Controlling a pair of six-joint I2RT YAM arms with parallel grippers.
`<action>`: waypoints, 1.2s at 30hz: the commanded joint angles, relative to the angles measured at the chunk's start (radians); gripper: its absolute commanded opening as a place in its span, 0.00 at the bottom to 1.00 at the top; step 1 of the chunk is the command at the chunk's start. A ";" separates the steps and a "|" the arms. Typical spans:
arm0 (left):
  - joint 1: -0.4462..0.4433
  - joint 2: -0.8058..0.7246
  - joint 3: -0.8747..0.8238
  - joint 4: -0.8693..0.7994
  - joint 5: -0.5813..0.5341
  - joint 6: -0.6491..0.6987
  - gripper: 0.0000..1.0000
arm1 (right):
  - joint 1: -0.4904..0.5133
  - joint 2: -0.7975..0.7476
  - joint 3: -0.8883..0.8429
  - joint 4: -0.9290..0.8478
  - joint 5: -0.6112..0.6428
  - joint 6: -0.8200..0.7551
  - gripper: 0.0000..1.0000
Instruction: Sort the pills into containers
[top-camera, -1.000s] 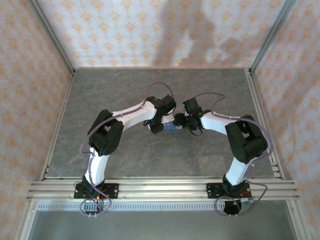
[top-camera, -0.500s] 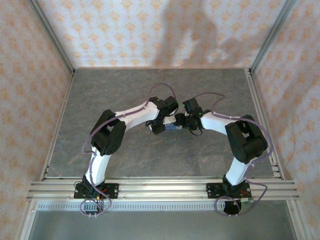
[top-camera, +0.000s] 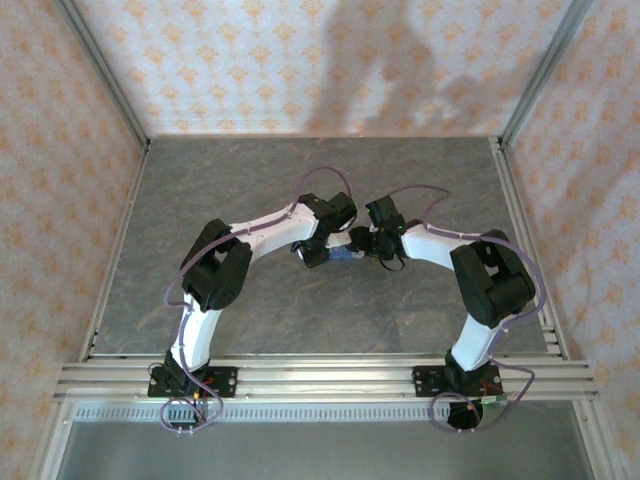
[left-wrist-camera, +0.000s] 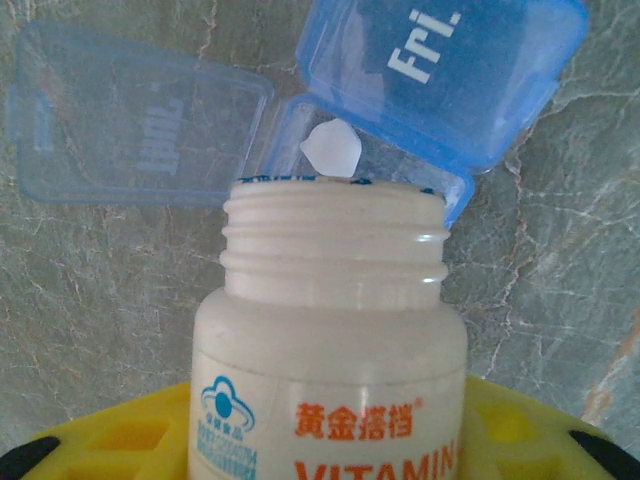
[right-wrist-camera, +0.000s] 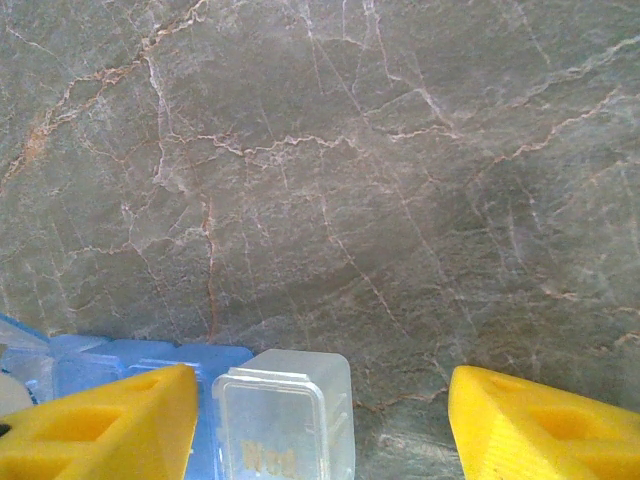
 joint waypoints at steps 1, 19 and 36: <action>-0.004 -0.016 0.028 -0.048 -0.037 0.030 0.00 | 0.008 0.043 -0.030 -0.006 -0.008 0.012 0.66; -0.005 -0.002 0.054 -0.076 -0.046 0.055 0.00 | 0.008 0.041 -0.031 -0.008 -0.009 0.016 0.66; -0.003 0.032 0.080 -0.098 -0.026 0.064 0.00 | 0.008 0.041 -0.031 -0.009 -0.009 0.017 0.66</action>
